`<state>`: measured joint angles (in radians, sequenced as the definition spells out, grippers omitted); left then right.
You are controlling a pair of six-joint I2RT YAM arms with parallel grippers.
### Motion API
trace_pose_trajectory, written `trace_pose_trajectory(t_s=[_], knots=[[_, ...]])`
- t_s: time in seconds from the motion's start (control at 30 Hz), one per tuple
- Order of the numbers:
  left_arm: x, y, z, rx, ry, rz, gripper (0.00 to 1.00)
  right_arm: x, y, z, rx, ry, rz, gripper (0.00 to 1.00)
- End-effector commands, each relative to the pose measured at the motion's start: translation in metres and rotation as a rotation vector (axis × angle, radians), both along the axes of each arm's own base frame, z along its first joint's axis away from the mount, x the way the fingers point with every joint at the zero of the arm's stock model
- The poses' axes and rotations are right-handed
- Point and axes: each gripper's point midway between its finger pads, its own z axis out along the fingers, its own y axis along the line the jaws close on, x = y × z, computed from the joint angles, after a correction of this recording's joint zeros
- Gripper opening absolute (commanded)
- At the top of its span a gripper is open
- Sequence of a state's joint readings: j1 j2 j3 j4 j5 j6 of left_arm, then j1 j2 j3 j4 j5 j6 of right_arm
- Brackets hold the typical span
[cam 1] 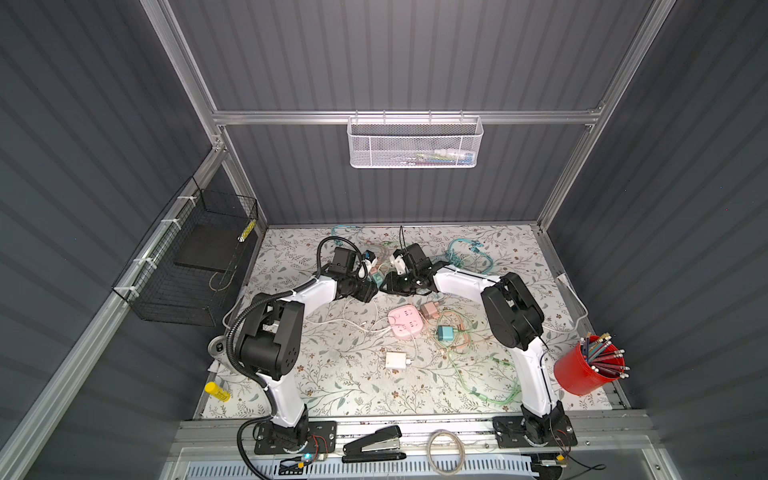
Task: Pull the plug off the socket
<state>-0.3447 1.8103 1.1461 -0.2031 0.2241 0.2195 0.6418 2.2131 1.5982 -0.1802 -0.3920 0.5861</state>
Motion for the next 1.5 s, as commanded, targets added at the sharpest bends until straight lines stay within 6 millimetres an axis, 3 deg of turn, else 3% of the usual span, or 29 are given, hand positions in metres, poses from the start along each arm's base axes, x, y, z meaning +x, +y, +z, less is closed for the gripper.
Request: trace_pose_trajectory(t_s=[0.0, 0.27, 0.63, 1.47], knots=[[0.003, 0.001, 0.015, 0.03, -0.037, -0.026, 0.66, 0.003, -0.002, 0.021, 0.015, -0.043, -0.004, 0.43], [0.002, 0.009, 0.017, 0.054, -0.063, -0.031, 0.67, 0.002, -0.002, 0.029, 0.048, -0.057, -0.004, 0.45], [0.008, 0.013, 0.016, 0.06, -0.11, -0.089, 0.7, 0.013, -0.014, 0.022, 0.035, -0.027, -0.048, 0.42], [0.012, -0.001, 0.009, 0.031, -0.143, -0.222, 0.66, 0.028, -0.015, -0.01, -0.053, 0.053, -0.064, 0.36]])
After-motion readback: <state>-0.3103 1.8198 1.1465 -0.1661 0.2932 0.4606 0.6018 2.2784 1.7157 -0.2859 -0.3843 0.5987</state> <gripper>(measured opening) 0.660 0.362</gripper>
